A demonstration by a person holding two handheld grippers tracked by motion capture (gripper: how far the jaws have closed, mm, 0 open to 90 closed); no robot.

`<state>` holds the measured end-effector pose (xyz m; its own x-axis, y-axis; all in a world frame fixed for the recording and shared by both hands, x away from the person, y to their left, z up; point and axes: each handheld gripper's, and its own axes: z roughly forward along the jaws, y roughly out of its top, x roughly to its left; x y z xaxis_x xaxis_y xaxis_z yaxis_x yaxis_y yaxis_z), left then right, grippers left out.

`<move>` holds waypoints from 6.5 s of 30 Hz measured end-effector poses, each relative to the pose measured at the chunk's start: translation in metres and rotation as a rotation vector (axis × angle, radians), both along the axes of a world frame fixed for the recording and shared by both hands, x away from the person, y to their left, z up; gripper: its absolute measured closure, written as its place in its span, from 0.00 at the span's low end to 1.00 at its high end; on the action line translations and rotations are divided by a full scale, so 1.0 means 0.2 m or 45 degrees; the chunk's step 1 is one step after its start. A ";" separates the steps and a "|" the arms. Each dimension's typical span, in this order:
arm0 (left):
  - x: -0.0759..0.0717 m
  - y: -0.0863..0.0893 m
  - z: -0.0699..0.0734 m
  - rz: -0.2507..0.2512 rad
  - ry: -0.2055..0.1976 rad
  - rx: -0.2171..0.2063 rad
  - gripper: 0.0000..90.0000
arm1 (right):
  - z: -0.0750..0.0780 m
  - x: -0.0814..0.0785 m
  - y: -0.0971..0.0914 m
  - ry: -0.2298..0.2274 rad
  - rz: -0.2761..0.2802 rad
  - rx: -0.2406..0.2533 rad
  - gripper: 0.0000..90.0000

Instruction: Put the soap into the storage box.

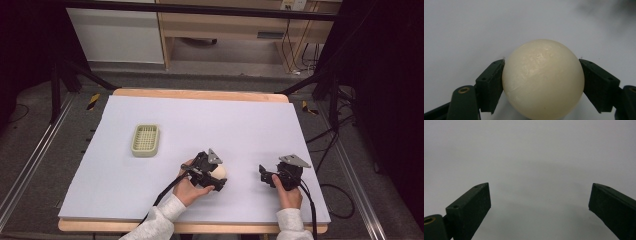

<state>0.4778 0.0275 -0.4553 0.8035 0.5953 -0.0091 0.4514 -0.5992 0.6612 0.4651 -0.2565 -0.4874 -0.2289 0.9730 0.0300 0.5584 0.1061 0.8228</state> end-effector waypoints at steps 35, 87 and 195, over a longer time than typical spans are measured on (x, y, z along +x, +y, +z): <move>0.00 0.26 0.17 0.050 -0.036 -0.046 0.27 | 0.00 0.00 0.00 0.002 -0.004 0.000 0.05; 0.05 0.51 0.29 0.135 -0.075 -0.040 0.27 | 0.00 0.00 0.00 0.007 -0.001 0.000 0.05; 0.40 1.03 0.28 0.542 -0.063 -0.013 0.27 | 0.00 0.00 0.00 0.006 -0.001 0.000 0.05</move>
<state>0.5587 0.2337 -0.3990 0.4857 0.8740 0.0159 0.6245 -0.3597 0.6932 0.4657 -0.2565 -0.4877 -0.2284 0.9731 0.0310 0.5623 0.1059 0.8201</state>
